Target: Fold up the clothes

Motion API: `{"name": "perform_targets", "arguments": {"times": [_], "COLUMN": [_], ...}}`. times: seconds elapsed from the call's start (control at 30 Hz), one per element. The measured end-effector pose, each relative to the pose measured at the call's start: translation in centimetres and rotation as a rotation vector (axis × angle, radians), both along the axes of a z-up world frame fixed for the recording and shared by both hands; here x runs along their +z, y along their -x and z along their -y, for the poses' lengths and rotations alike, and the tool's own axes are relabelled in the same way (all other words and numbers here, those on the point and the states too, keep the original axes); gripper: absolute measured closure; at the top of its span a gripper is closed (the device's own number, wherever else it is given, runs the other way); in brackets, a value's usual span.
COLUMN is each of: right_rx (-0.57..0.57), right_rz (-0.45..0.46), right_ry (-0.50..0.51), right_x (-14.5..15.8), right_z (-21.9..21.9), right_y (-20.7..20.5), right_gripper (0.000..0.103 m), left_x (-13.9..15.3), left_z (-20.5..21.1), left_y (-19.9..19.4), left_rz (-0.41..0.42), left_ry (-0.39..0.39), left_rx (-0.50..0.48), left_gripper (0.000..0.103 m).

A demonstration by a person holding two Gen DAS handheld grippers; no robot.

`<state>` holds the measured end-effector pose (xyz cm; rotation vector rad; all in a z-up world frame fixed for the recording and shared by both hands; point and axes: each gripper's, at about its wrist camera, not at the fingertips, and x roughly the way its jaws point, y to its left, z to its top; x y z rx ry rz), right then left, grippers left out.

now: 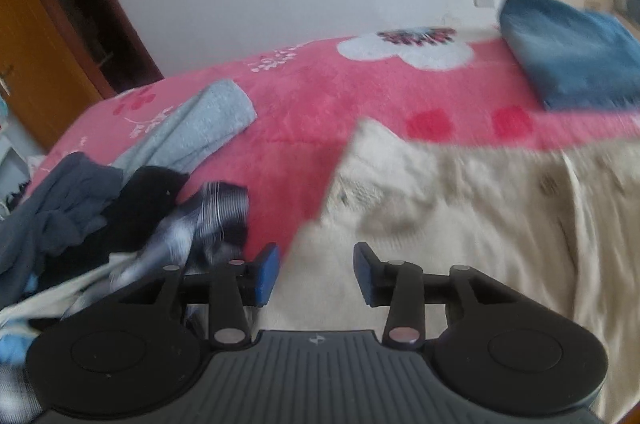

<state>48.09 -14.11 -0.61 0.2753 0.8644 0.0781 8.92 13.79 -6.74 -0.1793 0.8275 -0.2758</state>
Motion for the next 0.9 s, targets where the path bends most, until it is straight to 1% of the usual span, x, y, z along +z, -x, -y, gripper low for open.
{"name": "perform_targets", "arguments": {"times": [0.03,0.07,0.1,0.17,0.2,0.23,0.27,0.3,0.33,0.37,0.43,0.53,0.6,0.67,0.7,0.77,0.8,0.83,0.9], "right_rx": [0.003,0.000,-0.013,-0.036,-0.035,-0.033,-0.034,-0.032,-0.028,-0.025,-0.005,0.056,0.098,0.097,0.099,0.103,0.101,0.098,0.098], "right_rz": [-0.008,-0.024,-0.045,-0.096,-0.118,-0.137,-0.140,-0.125,-0.106,-0.087,-0.021,0.088,0.147,0.134,0.105,0.049,0.050,0.056,0.056], "right_ry": [0.020,0.049,0.084,0.143,0.156,0.166,0.170,0.169,0.166,0.164,0.159,0.174,0.182,0.191,0.185,0.167,0.149,0.126,0.065], "right_x": [-0.2,-0.5,-0.9,-2.0,-2.5,-3.0,-3.3,-3.3,-3.2,-3.1,-2.3,-1.5,-1.7,-2.7,-3.5,-5.1,-5.3,-5.3,-4.7], "right_z": [-0.5,-0.9,-1.3,-1.8,-1.8,-1.8,-1.8,-1.6,-1.5,-1.3,-1.3,-1.9,-2.5,-2.9,-3.1,-3.2,-3.1,-3.0,-2.5], "right_y": [-0.8,-1.6,-2.3,-3.6,-4.0,-4.3,-4.4,-4.1,-3.8,-3.6,-2.6,-1.4,-1.1,-1.6,-2.1,-3.2,-3.4,-3.4,-3.5], "right_gripper": [0.047,0.044,0.042,0.042,0.046,0.058,0.065,0.082,0.087,0.089,0.089,0.089,0.089,0.089,0.088,0.082,0.076,0.068,0.056], "left_x": [0.1,0.0,-0.1,-0.2,-0.3,-0.4,-0.4,-0.4,-0.4,-0.3,-0.3,-0.3,-0.4,-0.4,-0.4,-0.3,-0.4,-0.4,-0.5], "left_z": [0.1,0.2,0.4,0.7,0.9,1.1,1.3,1.3,1.3,1.4,1.4,1.2,0.7,0.3,0.1,0.0,0.1,0.3,0.6], "left_y": [0.1,0.2,0.3,0.4,0.5,0.5,0.5,0.7,0.8,0.9,1.0,0.8,0.5,0.4,0.4,0.4,0.3,0.2,0.0], "left_rz": [0.005,0.012,0.019,0.037,0.050,0.064,0.078,0.089,0.100,0.112,0.125,0.116,0.092,0.075,0.070,0.063,0.060,0.058,0.054], "left_ry": [-0.008,-0.020,-0.031,-0.054,-0.065,-0.077,-0.088,-0.093,-0.096,-0.098,-0.100,-0.090,-0.072,-0.059,-0.054,-0.043,-0.040,-0.039,-0.037], "left_rx": [-0.007,-0.015,-0.025,-0.040,-0.047,-0.051,-0.055,-0.060,-0.058,-0.051,-0.032,0.006,0.018,0.025,0.029,0.038,0.043,0.046,0.052], "left_gripper": [0.070,0.070,0.070,0.071,0.072,0.083,0.095,0.098,0.102,0.103,0.103,0.103,0.103,0.103,0.103,0.103,0.103,0.102,0.102]}}
